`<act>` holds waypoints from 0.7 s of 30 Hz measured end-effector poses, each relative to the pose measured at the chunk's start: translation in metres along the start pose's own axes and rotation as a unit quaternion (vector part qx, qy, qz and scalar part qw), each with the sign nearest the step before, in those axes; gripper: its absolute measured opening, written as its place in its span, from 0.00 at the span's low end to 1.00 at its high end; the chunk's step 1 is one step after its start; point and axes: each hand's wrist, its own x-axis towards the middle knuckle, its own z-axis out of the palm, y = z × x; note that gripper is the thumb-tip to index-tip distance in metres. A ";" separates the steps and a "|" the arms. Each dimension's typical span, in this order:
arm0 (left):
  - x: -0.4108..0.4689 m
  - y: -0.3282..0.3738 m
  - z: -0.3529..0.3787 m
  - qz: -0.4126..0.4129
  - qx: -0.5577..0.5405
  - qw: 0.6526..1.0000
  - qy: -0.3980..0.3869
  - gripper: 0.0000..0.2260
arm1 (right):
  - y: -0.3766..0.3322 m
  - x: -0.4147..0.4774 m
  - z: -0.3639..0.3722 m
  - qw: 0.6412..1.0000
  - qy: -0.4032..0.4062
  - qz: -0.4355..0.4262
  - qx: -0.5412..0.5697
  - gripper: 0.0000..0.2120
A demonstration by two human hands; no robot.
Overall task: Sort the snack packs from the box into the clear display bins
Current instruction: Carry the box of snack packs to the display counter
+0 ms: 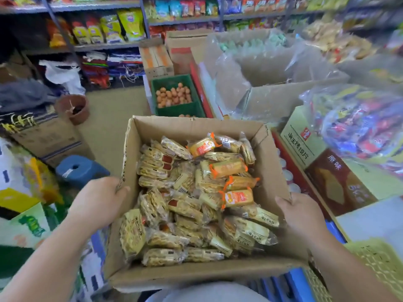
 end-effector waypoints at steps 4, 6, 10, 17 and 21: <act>0.108 0.053 0.009 0.110 0.022 0.993 -0.043 0.20 | 0.002 0.023 0.003 0.993 0.045 0.101 0.049 0.14; 0.157 0.082 0.016 0.167 0.037 0.983 -0.067 0.20 | 0.003 0.025 0.008 0.983 0.067 0.160 0.059 0.14; 0.220 0.147 0.028 0.292 0.080 0.947 -0.109 0.19 | 0.004 0.011 0.016 0.946 0.112 0.295 0.076 0.17; 0.267 0.251 0.072 0.444 0.114 0.870 -0.182 0.20 | 0.008 -0.015 0.033 0.866 0.200 0.453 0.075 0.21; 0.287 0.308 0.105 0.485 0.183 0.834 -0.190 0.18 | 0.015 -0.011 0.044 0.838 0.203 0.496 0.105 0.20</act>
